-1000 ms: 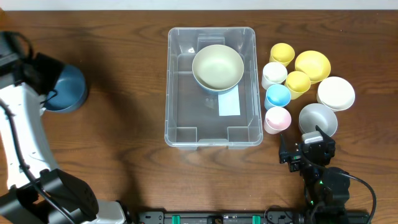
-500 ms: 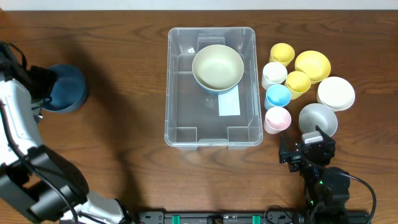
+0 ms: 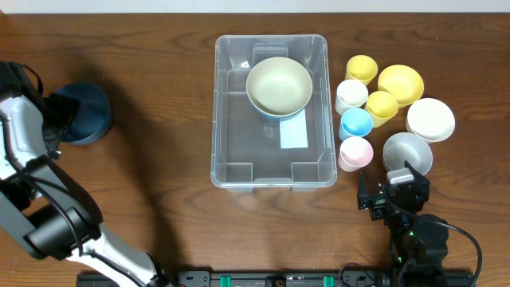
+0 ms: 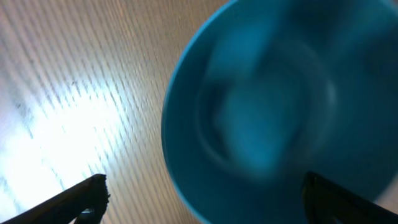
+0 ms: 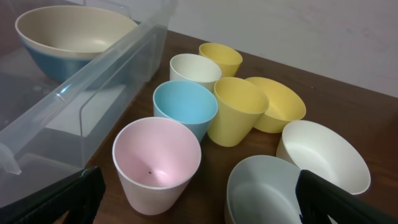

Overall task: Pack container
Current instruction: 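Move the left gripper to the far-left teal bowl and grasp its rim, then carry the teal bowl over the bin with the left gripper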

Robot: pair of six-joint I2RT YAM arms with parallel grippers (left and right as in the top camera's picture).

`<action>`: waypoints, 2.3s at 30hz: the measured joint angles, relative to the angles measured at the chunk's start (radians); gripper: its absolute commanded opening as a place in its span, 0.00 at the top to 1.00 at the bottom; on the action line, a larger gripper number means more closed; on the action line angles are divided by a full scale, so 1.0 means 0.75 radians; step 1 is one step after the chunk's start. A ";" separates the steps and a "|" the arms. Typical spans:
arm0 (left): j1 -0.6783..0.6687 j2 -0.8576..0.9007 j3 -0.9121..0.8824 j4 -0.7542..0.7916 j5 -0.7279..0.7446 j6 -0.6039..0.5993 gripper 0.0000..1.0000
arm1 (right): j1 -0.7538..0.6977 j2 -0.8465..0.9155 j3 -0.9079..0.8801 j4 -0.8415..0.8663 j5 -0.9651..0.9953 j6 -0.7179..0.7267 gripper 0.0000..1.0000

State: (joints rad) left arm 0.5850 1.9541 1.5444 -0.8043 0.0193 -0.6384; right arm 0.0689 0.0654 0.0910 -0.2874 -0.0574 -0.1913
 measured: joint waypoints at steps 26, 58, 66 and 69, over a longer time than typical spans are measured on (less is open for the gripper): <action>0.049 0.142 0.000 0.073 0.079 0.059 0.94 | 0.000 0.000 0.000 0.000 0.000 0.000 0.01; -1.177 -0.526 0.015 0.175 0.293 0.297 0.94 | 0.000 0.000 0.000 0.000 0.000 0.000 0.01; -1.398 -0.307 0.015 0.246 0.041 0.287 0.94 | 0.000 0.000 0.000 0.000 0.000 0.000 0.01; -1.404 -0.231 0.015 0.279 -0.003 0.279 0.94 | 0.000 0.000 0.000 0.000 0.000 0.000 0.01</action>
State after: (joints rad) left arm -0.4679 1.7805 1.5558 -0.5953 0.0170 -0.4290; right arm 0.0689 0.0654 0.0910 -0.2874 -0.0574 -0.1913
